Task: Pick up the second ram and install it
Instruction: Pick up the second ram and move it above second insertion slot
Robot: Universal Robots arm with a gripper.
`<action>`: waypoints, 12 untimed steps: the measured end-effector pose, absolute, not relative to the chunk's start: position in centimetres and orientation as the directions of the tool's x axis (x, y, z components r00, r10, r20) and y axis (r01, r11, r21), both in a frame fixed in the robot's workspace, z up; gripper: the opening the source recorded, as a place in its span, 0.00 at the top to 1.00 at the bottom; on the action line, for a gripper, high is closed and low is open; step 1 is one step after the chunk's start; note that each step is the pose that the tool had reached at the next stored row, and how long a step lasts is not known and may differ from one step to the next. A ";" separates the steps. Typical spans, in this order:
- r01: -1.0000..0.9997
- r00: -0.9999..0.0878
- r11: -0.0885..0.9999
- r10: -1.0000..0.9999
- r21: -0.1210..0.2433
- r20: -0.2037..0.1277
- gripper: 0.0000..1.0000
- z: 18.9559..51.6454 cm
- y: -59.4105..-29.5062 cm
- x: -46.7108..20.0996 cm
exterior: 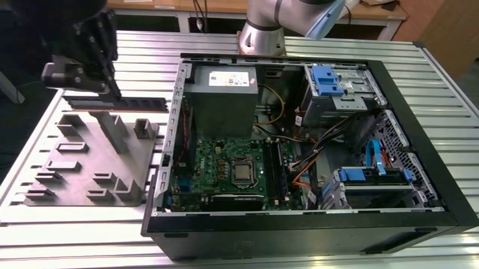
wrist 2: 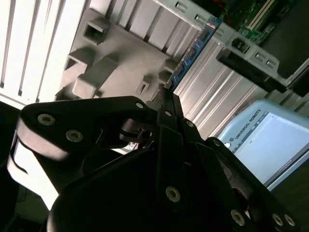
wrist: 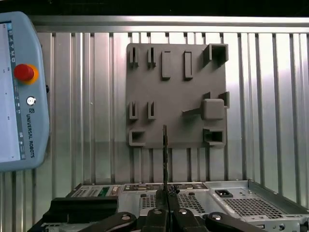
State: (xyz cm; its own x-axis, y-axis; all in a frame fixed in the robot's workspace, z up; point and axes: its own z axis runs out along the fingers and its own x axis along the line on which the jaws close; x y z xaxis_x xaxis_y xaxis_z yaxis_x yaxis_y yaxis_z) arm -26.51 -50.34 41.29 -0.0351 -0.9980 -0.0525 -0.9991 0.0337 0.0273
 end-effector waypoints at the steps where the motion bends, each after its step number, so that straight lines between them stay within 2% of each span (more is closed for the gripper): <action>1: -0.999 -0.035 0.034 -0.998 0.027 -0.052 0.92 41.3 -50.3 -26.1; 12: -0.999 -0.035 0.034 -0.998 0.027 -0.053 0.92 41.3 -50.3 -21.4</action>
